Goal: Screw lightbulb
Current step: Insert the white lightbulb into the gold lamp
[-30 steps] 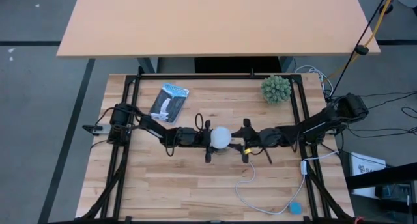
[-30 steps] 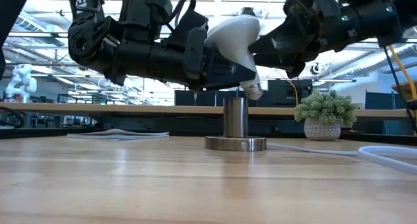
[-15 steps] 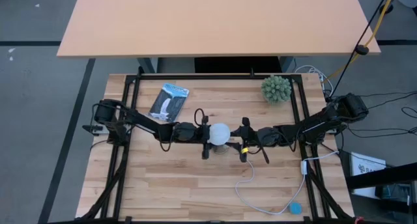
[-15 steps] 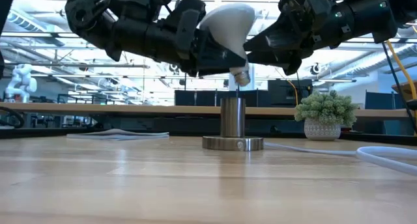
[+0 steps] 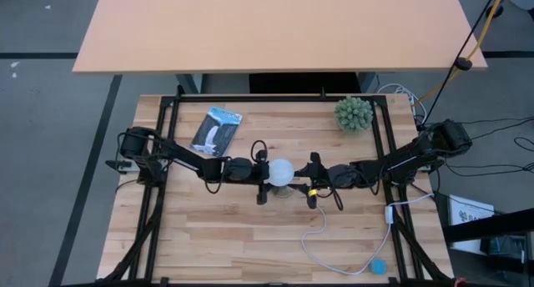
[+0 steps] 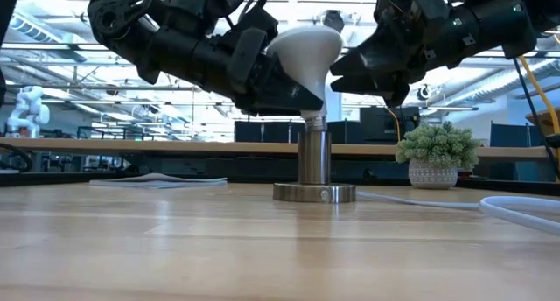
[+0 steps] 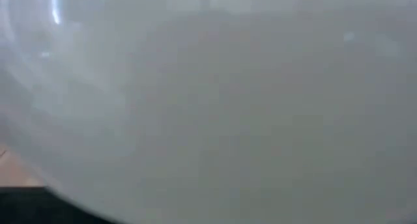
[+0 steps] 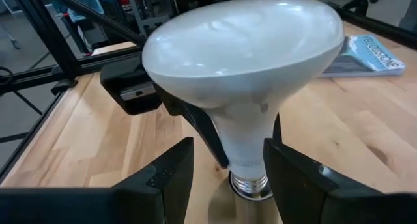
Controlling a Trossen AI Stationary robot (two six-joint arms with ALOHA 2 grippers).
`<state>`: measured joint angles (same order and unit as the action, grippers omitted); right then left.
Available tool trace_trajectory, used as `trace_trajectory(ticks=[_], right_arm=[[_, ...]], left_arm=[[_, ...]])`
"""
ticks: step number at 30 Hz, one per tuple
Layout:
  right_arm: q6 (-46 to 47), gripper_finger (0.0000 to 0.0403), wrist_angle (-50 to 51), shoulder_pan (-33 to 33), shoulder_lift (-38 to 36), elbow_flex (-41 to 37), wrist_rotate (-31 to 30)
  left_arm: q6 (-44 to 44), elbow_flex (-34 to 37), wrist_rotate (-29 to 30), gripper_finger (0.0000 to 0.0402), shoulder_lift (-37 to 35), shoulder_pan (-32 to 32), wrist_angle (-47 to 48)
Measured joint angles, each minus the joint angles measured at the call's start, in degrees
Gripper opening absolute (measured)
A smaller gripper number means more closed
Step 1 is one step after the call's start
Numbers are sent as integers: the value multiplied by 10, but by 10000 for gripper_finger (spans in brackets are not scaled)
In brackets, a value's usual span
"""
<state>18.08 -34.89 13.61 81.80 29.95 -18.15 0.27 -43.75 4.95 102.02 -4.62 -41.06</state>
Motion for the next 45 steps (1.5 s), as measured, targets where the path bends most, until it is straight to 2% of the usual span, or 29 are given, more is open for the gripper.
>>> trace_trajectory(ticks=[11,45], right_arm=[[10,176,16,0,0,0,0],[23,176,35,0,0,0,2]], left_arm=[[1,-59,1,174,0,0,146],[2,-60,0,174,0,0,149]])
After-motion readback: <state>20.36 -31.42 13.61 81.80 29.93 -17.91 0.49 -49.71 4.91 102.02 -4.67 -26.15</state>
